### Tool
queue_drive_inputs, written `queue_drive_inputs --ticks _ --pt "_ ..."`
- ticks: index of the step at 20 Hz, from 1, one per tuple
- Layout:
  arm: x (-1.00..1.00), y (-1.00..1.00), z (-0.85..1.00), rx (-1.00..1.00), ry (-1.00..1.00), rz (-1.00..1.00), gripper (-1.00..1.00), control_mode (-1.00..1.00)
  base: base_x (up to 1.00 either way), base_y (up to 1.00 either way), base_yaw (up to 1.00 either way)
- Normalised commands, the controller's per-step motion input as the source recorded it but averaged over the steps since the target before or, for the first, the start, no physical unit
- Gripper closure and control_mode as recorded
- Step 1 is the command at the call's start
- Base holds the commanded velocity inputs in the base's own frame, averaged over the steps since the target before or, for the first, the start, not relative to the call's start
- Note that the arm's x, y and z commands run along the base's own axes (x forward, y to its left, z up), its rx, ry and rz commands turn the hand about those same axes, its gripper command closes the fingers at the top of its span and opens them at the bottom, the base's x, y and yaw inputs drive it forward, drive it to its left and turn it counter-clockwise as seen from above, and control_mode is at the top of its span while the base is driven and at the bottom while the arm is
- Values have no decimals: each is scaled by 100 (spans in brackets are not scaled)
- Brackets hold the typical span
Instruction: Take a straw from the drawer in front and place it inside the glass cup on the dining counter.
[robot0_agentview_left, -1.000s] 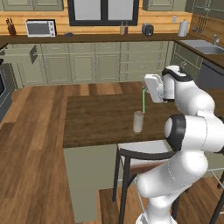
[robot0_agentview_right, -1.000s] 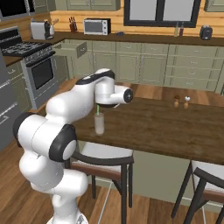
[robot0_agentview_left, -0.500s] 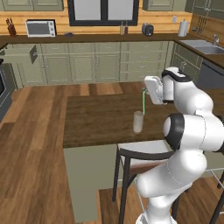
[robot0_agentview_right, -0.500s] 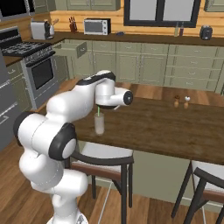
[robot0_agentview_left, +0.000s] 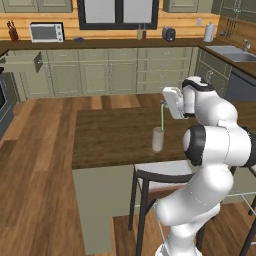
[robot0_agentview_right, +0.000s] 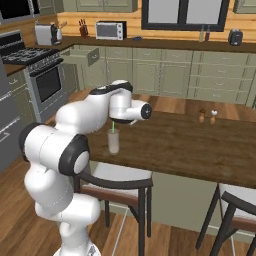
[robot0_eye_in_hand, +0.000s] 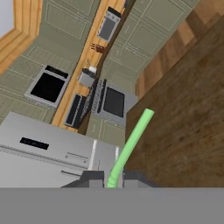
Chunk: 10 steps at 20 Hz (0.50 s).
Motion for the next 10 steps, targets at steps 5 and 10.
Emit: queue_drive_inputs --ticks 5,10 --pt "22 11 -13 0 0 0 100 -100 0 0 0" --pt "21 8 -16 0 0 0 100 -100 0 0 0"
